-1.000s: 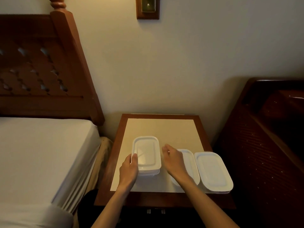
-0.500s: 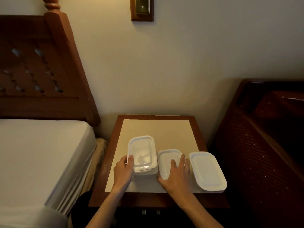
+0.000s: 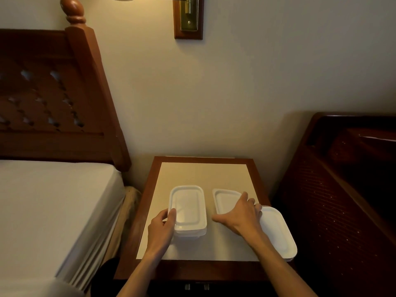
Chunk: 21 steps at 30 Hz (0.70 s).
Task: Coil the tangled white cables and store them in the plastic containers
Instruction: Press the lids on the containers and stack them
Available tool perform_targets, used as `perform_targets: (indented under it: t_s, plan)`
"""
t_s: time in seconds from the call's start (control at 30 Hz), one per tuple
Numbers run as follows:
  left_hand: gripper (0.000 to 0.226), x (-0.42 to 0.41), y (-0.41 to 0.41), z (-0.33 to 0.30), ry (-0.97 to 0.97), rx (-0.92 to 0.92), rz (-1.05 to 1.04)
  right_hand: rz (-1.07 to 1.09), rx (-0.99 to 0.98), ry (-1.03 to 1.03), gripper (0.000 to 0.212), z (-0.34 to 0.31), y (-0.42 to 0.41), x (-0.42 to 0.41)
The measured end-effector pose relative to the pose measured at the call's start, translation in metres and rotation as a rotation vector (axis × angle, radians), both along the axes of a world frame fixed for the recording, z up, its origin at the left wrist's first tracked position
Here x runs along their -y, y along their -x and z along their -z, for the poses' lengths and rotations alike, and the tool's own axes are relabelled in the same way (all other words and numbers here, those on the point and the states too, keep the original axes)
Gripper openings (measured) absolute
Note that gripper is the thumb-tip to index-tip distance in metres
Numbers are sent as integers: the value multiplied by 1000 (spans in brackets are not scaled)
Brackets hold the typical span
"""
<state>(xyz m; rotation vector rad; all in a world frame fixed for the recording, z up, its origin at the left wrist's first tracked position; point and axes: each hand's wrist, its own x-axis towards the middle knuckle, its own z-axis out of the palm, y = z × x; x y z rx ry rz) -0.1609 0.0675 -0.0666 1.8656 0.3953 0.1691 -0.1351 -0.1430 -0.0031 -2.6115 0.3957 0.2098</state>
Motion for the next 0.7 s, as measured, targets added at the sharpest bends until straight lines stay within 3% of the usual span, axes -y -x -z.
perform_targets:
  t_s: [0.13,0.23,0.47,0.6,0.7]
  plan:
    - [38,-1,-1,3,28,-20,11,-37,-4,-179,111,-29,-14,8]
    - [37,1,-2,1,65,-40,26,-298,48,-265,103,-44,-15,-5]
    - [45,-6,0,-2,206,-98,59,-988,209,44,105,-35,-37,-30]
    - [36,-6,2,-6,246,-109,69,-1169,171,206,102,-24,-54,-32]
    - [35,-8,2,-6,262,-96,76,-1258,296,375,95,-26,-54,-29]
